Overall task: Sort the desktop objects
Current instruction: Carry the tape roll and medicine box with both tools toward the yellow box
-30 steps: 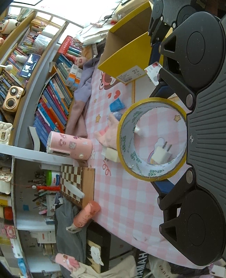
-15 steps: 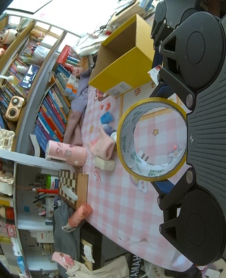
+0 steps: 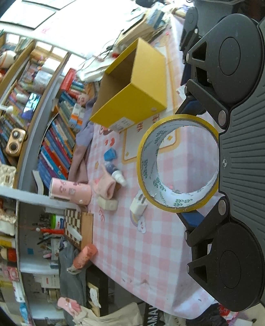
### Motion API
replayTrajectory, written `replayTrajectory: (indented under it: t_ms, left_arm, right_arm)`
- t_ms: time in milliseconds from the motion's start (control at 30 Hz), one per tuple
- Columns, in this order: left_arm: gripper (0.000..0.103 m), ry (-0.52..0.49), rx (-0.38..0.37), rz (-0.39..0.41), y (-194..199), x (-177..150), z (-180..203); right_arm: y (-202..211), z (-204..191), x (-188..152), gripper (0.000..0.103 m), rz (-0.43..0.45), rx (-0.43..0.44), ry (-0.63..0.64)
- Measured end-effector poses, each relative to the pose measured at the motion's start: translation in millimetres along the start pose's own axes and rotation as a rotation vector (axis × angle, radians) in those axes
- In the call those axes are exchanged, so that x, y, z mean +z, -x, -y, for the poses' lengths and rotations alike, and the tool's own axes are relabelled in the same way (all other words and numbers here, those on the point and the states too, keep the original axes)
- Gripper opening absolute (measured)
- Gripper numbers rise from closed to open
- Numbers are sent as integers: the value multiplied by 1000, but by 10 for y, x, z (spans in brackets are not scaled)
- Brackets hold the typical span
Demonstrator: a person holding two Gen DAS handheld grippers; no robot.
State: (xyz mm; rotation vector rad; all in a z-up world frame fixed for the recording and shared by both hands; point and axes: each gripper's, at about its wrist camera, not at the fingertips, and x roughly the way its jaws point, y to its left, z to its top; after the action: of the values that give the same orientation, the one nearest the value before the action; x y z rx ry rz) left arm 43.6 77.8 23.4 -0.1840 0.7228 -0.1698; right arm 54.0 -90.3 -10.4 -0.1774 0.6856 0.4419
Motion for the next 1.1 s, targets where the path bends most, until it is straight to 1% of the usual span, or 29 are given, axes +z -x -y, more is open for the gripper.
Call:
replayTrajectory:
  t_ms: [133, 233, 400, 600, 900, 1100]
  left_arm:
    - [92, -46, 12, 5, 101, -76, 88]
    - [92, -55, 16, 4, 145, -106, 117]
    - [92, -54, -9, -24, 145, -158, 166]
    - [92, -82, -74, -45, 82, -178, 311]
    - [92, -157, -187, -80, -22, -206, 611]
    - [92, -206, -240, -88, -45, -243, 794]
  right_arm:
    - [128, 22, -84, 52, 7, -9, -41]
    - [157, 68, -148, 52, -13, -1, -86]
    - [234, 149, -264, 52, -36, -14, -153]
    - [389, 231, -401, 52, -47, -61, -192]
    - [651, 406, -593, 52, -59, -165, -260]
    - [785, 499, -695, 52, -68, -217, -297]
